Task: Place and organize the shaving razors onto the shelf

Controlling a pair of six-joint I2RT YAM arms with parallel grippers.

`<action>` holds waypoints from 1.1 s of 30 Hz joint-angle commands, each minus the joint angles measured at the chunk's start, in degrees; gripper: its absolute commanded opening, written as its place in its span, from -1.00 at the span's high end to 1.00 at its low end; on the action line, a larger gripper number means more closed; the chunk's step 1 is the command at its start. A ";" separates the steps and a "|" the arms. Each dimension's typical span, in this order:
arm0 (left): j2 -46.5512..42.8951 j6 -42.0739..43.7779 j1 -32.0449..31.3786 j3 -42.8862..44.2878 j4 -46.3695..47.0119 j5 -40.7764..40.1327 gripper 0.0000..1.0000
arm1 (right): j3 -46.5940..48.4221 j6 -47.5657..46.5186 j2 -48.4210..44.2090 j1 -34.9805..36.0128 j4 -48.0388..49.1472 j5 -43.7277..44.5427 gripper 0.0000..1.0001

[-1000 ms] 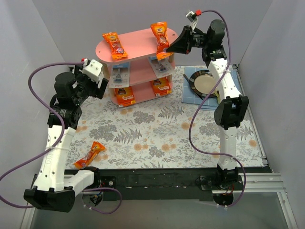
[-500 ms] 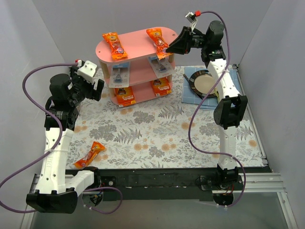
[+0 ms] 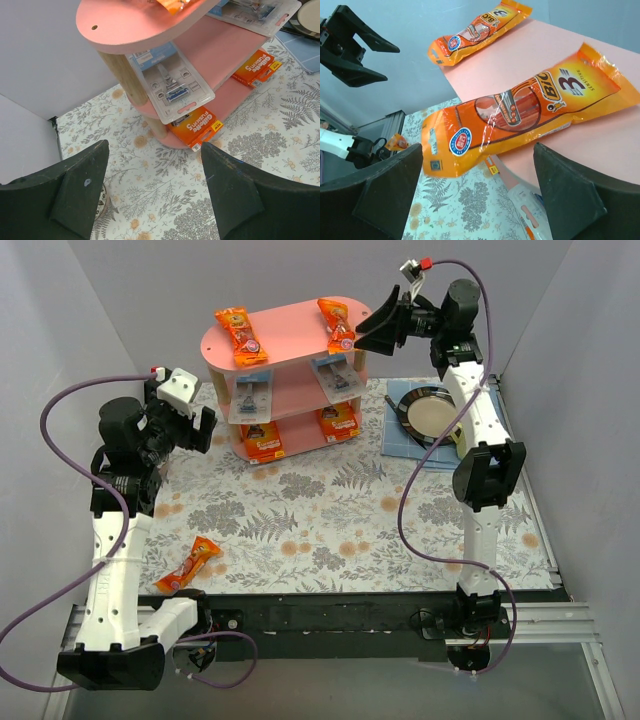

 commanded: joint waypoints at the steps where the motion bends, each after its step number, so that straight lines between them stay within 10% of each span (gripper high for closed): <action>1: -1.31 -0.93 0.38 -0.43 1.06 1.30 -0.47 | 1.16 -3.49 -4.55 -0.53 -4.46 2.75 -0.97; 15: -2.19 -2.16 0.38 -2.63 4.05 2.18 -0.47 | -0.68 -11.82 -10.25 -5.00 -11.50 6.09 -0.97; 21: -0.79 -6.89 0.38 -3.77 4.66 6.91 -0.47 | -17.71 -20.09 -23.94 -4.05 -6.40 20.48 -0.94; 23: -0.35 -8.40 0.38 -5.00 4.40 8.94 -0.45 | -21.59 -25.64 -26.69 -2.29 -7.72 26.91 -0.78; 30: -0.70 -11.75 0.38 -7.20 6.16 12.99 -0.40 | -27.49 -27.14 -32.76 7.01 -10.09 29.21 0.97; 33: -0.96 -11.75 0.38 -7.46 6.68 12.99 -0.40 | -28.28 -27.93 -33.03 10.62 -14.84 28.34 0.97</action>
